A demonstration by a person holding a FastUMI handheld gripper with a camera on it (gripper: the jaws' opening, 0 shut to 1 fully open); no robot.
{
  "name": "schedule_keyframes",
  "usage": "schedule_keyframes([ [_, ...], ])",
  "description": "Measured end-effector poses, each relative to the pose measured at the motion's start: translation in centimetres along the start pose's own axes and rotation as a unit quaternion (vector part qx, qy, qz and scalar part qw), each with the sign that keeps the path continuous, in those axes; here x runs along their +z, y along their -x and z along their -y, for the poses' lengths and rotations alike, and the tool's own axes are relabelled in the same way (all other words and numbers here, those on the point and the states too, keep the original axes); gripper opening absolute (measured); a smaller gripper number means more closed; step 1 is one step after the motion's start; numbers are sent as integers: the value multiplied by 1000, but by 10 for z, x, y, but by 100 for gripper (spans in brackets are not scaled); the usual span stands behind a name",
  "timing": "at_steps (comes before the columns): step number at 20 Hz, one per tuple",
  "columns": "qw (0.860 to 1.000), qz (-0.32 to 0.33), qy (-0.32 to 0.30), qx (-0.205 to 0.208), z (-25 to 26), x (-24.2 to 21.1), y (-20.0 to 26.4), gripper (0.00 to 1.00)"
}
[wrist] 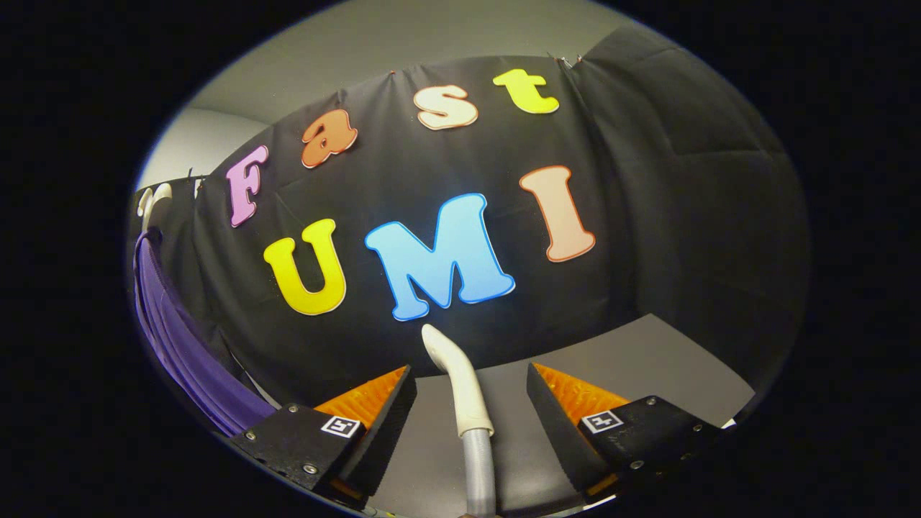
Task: Iron the clothes twice with a garment steamer, once on the left side and once on the right side.
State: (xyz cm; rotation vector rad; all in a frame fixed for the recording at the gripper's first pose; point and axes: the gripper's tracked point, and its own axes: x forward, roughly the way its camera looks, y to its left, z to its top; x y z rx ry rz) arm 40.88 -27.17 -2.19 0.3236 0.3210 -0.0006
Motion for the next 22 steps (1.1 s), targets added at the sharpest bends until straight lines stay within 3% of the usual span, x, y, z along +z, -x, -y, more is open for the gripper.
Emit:
schedule_keyframes([
  [7,989,-83,-118,20,20,-26,-49,95],
  [10,975,-128,-174,50,18,-39,-63,95],
  [15,940,-180,-273,99,6,-54,-70,94],
  [22,914,-249,-283,150,-23,-79,-77,90],
])
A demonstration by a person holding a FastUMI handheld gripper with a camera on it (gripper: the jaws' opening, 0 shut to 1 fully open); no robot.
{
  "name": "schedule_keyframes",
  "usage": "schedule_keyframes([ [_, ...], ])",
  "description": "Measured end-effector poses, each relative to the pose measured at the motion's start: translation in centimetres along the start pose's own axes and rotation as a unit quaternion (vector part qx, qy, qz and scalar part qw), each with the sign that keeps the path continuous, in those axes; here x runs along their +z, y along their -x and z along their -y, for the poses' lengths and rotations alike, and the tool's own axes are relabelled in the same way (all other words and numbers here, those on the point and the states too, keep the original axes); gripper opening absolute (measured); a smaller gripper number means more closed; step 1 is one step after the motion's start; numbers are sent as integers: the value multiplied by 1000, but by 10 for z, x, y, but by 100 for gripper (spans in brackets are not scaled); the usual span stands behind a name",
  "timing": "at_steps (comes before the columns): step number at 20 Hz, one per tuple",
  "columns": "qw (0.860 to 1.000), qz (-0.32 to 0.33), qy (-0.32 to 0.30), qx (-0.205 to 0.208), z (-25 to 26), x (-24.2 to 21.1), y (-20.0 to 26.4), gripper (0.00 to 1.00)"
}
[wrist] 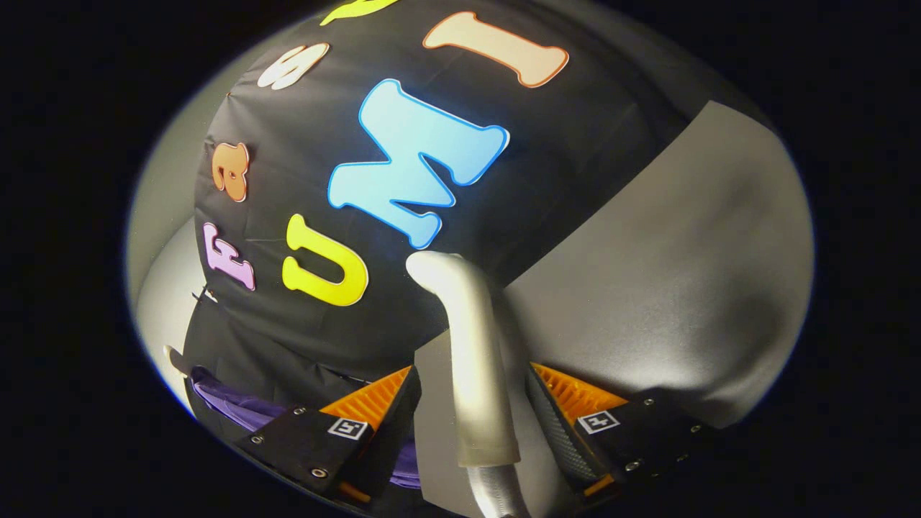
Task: Iron the clothes twice with a garment steamer, once on the left side and once on the right side.
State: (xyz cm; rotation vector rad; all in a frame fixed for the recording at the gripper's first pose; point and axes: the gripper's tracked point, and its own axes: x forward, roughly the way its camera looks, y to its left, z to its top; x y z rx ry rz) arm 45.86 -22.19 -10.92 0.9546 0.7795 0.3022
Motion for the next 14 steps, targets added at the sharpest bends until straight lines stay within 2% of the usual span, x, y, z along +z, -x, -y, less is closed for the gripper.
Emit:
schedule_keyframes([
  [7,998,-44,-35,37,-5,-15,-12,79],
  [10,997,-51,-36,36,-4,-19,-17,67],
  [13,994,-69,-63,52,-4,-23,-17,43],
  [14,994,-67,-67,54,-4,-22,-17,42],
])
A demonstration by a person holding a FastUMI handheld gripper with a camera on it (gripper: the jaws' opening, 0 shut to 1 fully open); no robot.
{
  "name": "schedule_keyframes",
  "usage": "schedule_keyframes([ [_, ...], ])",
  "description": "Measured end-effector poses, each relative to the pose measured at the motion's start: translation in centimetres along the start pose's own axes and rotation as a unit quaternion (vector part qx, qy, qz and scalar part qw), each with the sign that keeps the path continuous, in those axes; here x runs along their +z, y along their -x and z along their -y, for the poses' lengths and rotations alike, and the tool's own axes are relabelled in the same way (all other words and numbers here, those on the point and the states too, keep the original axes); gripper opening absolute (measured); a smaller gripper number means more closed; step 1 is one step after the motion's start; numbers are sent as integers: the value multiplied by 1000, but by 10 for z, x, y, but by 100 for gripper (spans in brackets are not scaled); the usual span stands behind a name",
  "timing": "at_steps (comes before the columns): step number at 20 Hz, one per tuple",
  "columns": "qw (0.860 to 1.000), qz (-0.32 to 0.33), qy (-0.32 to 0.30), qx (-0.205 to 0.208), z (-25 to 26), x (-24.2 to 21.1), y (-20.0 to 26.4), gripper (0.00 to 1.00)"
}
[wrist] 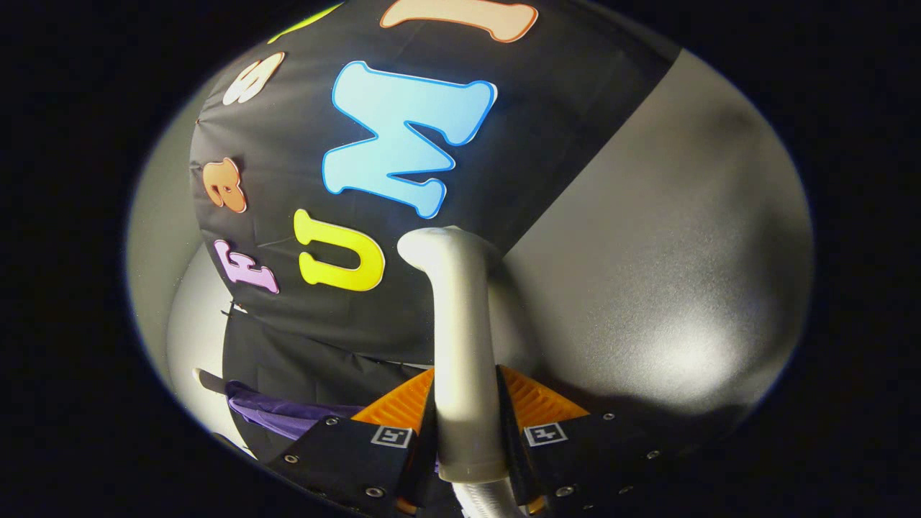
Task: Iron the clothes twice with a garment steamer, once on the left side and once on the right side.
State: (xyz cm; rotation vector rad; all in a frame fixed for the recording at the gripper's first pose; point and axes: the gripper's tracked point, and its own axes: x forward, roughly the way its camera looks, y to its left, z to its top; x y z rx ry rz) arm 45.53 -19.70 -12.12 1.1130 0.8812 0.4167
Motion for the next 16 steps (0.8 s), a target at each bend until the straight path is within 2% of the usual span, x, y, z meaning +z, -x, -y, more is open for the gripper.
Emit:
schedule_keyframes([
  [7,1000,3,-14,18,-6,0,5,34],
  [11,1000,25,9,10,-21,-12,24,34],
  [16,997,72,23,22,-49,-28,58,34],
])
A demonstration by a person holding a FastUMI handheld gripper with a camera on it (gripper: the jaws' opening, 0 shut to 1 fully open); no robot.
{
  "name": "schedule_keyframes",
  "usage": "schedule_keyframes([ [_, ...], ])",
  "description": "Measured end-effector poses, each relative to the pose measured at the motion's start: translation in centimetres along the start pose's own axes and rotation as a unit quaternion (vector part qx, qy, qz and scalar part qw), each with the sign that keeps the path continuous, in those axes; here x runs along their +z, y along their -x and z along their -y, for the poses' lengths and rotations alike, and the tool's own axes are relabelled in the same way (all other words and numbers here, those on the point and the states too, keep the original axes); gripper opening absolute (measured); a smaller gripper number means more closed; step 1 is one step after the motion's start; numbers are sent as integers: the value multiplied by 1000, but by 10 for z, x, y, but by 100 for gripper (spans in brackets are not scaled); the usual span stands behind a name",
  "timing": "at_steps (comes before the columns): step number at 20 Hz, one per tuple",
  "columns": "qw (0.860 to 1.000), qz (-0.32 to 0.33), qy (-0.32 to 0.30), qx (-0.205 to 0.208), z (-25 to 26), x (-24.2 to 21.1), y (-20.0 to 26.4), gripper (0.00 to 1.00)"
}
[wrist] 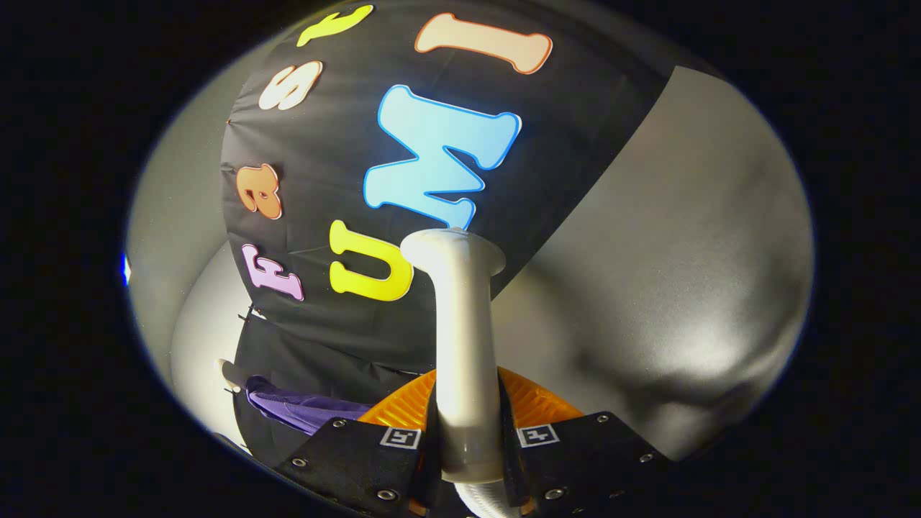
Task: Iron the clothes twice with a garment steamer, once on the left side and once on the right side.
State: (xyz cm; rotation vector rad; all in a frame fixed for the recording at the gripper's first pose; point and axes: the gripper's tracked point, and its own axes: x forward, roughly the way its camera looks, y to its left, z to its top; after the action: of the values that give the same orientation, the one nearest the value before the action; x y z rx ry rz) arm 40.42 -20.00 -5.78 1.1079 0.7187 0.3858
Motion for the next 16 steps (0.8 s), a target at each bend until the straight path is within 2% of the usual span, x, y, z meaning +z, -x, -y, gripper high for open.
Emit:
schedule_keyframes([
  [5,999,44,25,-3,-36,-42,43,34],
  [8,996,62,53,-21,-51,-81,61,34],
  [16,991,89,95,-22,-100,-170,86,34],
])
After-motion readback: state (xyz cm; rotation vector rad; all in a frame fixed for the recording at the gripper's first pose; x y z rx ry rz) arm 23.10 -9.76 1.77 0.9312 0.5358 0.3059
